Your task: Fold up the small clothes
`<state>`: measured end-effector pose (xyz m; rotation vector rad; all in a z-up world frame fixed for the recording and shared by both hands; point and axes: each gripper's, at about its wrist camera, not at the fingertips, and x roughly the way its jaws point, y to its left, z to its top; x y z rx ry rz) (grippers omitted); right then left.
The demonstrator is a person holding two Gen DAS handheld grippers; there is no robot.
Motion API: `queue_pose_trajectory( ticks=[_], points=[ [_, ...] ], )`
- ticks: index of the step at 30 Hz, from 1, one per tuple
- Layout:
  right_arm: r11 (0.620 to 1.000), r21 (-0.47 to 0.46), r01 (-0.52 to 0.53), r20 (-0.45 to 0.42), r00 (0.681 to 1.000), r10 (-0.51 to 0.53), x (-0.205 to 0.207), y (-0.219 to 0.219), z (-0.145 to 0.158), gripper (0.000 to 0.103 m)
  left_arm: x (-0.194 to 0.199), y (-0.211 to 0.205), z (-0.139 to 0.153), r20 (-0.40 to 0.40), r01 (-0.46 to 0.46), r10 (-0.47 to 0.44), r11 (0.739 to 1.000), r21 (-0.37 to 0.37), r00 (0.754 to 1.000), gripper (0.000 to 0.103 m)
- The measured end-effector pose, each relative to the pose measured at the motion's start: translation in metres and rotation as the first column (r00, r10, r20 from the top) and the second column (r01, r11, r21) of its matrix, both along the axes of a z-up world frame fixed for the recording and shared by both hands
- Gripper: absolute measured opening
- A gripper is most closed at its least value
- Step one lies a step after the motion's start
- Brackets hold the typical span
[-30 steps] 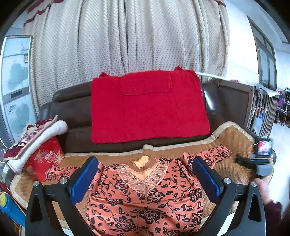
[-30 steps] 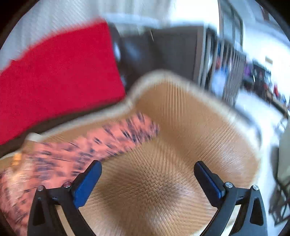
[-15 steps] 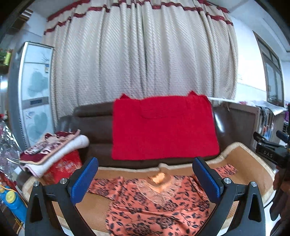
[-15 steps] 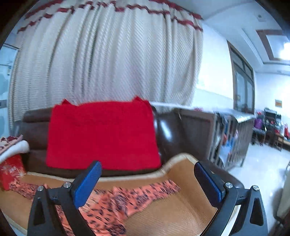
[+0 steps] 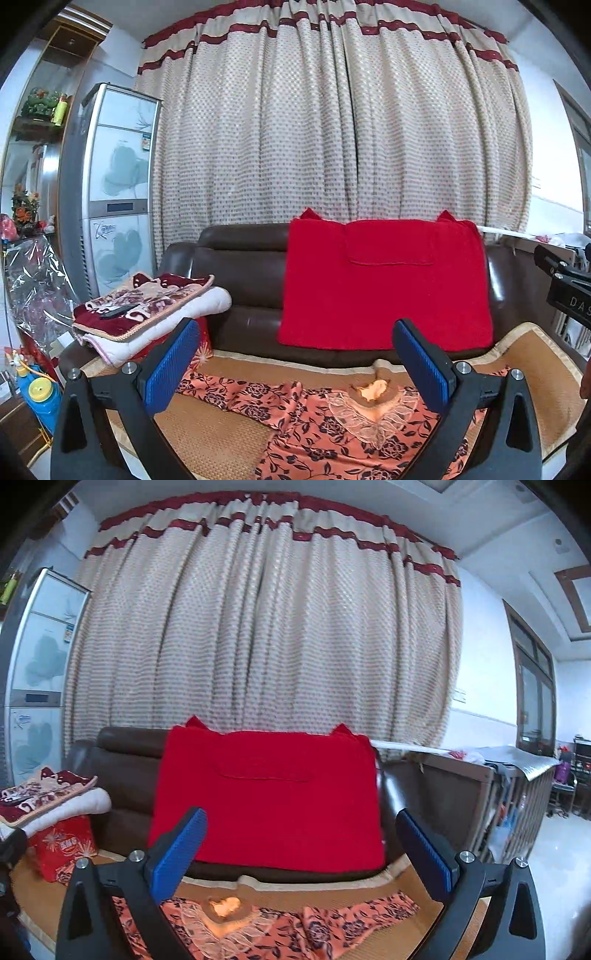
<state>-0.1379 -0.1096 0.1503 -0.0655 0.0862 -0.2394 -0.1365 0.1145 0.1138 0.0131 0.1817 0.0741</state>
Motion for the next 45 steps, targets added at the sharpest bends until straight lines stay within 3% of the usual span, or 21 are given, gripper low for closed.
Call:
queue_pose_trajectory(
  ticks=[9,19,45],
  points=[
    [0.997,0.017,-0.081,-0.013,0.997,0.081,0.018,0.034,0.000,0.103,0.016,0.015,-0.008,-0.025,-0.043,0.043,0.999,-0.017,0.999,0.103],
    [0.984,0.076,-0.159,-0.082,0.983,0.165,0.024,0.045,-0.036,0.103,0.026,0.016,-0.015,-0.052,-0.097,0.096,0.995,-0.011,0.994,0.103],
    [0.981,0.141,-0.136,-0.164,0.974,0.159,0.034,0.030,-0.076,0.103,0.045,-0.007,-0.029,-0.091,-0.077,0.081,0.996,0.044,0.993,0.103]
  ],
)
